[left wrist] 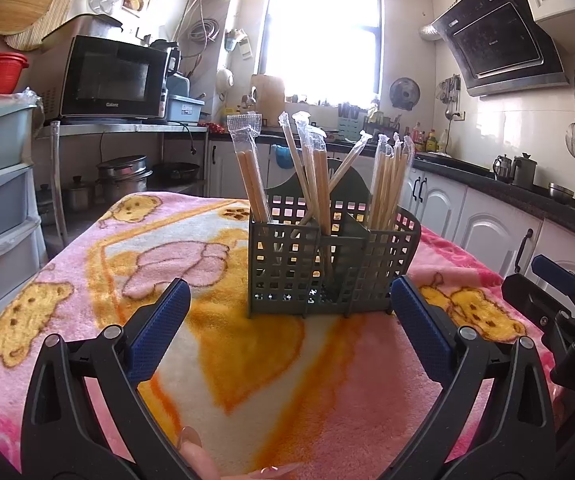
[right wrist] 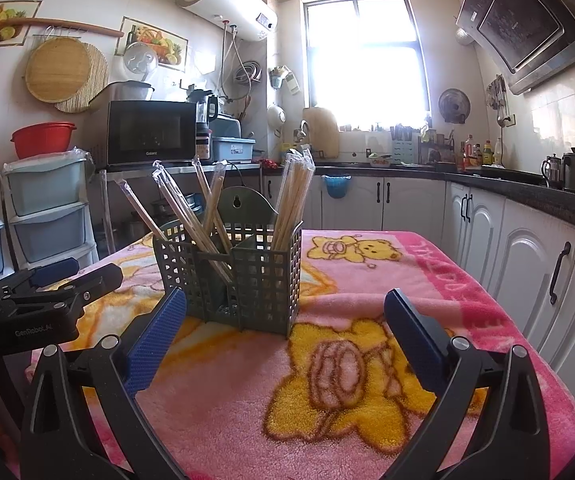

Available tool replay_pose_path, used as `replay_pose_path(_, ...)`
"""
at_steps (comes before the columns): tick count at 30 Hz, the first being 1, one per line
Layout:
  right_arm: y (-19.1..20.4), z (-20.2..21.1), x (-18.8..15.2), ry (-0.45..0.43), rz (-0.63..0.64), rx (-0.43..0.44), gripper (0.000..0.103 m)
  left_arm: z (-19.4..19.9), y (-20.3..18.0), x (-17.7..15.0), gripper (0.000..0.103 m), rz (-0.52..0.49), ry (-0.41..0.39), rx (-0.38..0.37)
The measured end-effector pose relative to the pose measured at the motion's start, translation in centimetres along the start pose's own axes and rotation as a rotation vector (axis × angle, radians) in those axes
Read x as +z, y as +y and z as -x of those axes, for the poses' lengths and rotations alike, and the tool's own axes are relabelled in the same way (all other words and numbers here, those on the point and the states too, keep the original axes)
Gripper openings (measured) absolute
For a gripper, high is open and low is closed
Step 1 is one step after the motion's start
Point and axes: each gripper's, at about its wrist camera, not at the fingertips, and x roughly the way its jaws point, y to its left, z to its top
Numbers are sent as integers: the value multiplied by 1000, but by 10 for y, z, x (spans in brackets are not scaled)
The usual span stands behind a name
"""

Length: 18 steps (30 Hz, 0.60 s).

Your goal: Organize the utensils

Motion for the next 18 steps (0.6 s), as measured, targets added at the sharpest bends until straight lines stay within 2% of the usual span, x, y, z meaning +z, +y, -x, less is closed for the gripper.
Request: replay_pose_path(18,-1,0,0,-2,-2,-2,97,1,1,0,93,6,3,2)
